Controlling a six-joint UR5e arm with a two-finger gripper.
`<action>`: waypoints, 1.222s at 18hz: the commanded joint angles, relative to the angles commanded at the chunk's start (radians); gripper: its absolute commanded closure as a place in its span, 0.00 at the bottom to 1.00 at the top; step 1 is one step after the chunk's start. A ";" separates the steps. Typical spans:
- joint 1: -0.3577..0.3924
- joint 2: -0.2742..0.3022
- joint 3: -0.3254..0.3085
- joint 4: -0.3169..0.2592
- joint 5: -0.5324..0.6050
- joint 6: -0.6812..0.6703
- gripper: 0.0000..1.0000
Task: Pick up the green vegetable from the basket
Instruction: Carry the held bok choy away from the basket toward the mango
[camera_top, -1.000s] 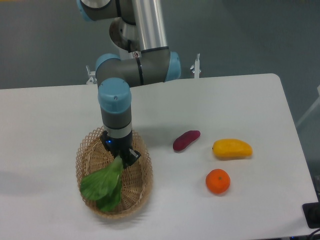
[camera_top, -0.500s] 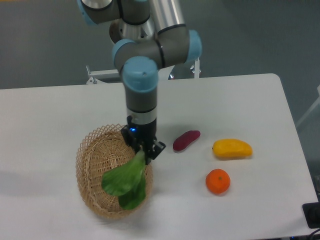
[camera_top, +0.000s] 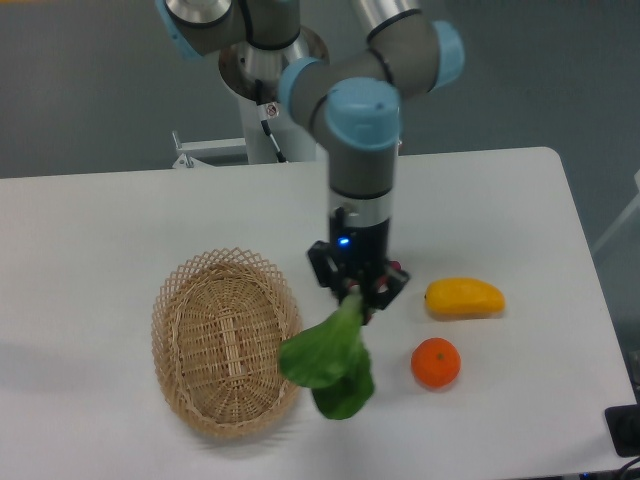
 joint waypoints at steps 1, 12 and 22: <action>0.026 -0.002 0.009 -0.018 -0.009 0.037 0.67; 0.215 -0.032 0.097 -0.164 -0.029 0.342 0.67; 0.213 -0.067 0.135 -0.157 -0.025 0.341 0.67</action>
